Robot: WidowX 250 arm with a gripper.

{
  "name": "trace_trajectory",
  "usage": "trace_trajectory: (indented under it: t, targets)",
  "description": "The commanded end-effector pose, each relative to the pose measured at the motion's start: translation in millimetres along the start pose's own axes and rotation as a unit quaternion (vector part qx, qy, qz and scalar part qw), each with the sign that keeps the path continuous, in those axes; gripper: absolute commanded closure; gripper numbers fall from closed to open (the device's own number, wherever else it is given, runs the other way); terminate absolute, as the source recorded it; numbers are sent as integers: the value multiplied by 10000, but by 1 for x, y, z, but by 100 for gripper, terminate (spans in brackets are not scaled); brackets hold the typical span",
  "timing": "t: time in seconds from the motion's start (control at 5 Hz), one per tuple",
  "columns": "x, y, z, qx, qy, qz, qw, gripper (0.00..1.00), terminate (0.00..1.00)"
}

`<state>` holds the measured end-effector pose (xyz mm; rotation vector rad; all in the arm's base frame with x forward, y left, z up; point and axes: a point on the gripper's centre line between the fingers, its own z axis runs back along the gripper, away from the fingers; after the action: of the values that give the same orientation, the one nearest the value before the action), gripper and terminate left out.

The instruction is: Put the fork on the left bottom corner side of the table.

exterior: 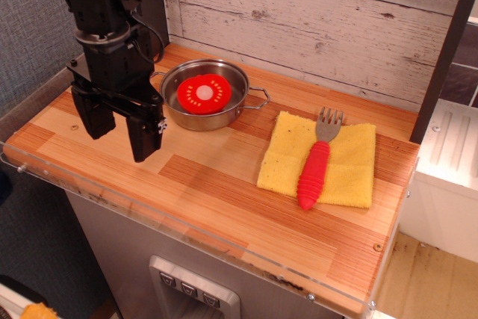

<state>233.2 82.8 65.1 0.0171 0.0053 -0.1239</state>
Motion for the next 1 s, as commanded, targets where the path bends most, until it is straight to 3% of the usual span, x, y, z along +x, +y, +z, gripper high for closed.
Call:
trace_trajectory:
  t: [0.0,0.2,0.4,0.6,0.8]
  targets:
    - [0,0,0,0,0,0,10000,0,0]
    - [12,-21,6,194,-154,131,9996,0,0]
    - [29,-51,14,195,-318,228,9990,0,0]
    - [48,-82,17,178,-467,401,9979,0,0]
    - [76,-110,11,-55,-606,665,9959,0,0]
